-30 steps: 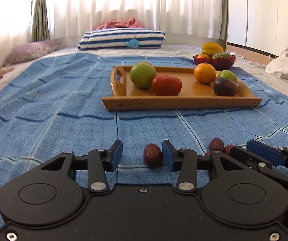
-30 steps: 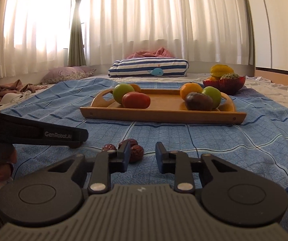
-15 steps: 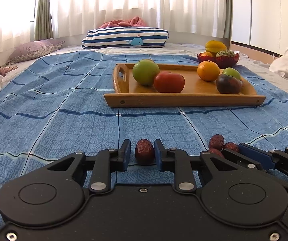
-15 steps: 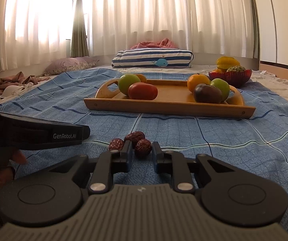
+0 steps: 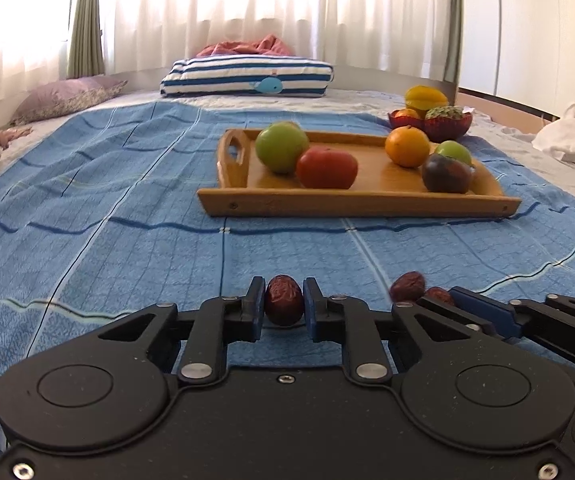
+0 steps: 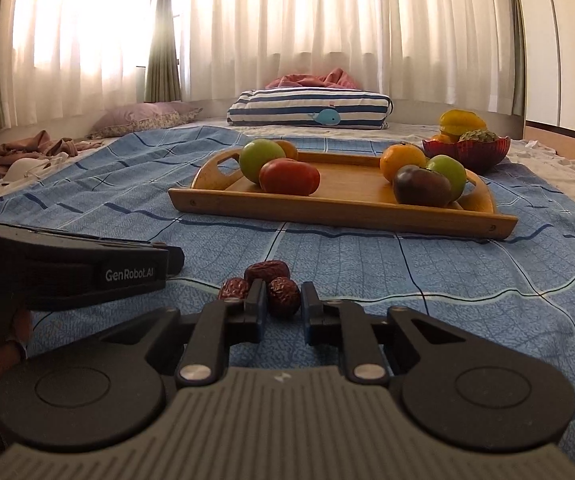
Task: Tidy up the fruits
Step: 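Grasp a red date with the left tool while the right tool grasps another date, then carry both red dates onto the wooden tray and open both tools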
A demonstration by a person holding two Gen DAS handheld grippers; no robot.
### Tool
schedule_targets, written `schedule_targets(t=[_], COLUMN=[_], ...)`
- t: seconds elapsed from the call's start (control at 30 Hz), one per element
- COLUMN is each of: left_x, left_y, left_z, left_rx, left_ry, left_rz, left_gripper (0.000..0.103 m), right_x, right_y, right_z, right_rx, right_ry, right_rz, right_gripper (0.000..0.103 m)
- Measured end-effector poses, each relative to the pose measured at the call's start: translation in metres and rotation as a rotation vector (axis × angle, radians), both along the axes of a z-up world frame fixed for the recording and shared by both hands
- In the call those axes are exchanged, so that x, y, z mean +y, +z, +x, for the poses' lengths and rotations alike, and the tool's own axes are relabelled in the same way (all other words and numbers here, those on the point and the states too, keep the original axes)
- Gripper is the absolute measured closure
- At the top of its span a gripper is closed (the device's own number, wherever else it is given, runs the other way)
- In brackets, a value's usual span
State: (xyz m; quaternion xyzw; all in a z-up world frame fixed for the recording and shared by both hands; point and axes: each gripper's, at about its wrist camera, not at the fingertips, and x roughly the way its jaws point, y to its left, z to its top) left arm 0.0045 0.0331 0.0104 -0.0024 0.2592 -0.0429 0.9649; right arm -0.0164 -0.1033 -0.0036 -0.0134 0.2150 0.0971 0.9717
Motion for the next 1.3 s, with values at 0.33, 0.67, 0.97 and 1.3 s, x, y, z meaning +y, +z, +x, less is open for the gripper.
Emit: schedule_targets(t=[0.33, 0.67, 0.97, 1.3], left_x=[-0.007, -0.006, 0.001, 0.007], left_y=[0.026, 0.053, 0.065, 0.047], left_z=[0.014, 0.055, 0.106, 0.156], left_rx=[-0.061, -0.077, -0.05, 0.021], left_ry=[-0.008, -0.016, -0.003, 0.024], left_rz=[0.012, 0.006, -0.042, -0.083], left_gripper=[0.084, 0.084, 0.084, 0.084], right_x=[-0.011, -0.032, -0.051, -0.053], right_y=[0.019, 0.045, 0.066, 0.05], right_z=[0.004, 0.033, 0.088, 0.148], right_rx=[-0.052, -0.121, -0.095, 0.037], right_ry=[-0.024, -0.08, -0.128, -0.132], right_rz=[0.026, 0.043, 0.106, 0.087], right_gripper=[0.083, 0.083, 0.083, 0.083])
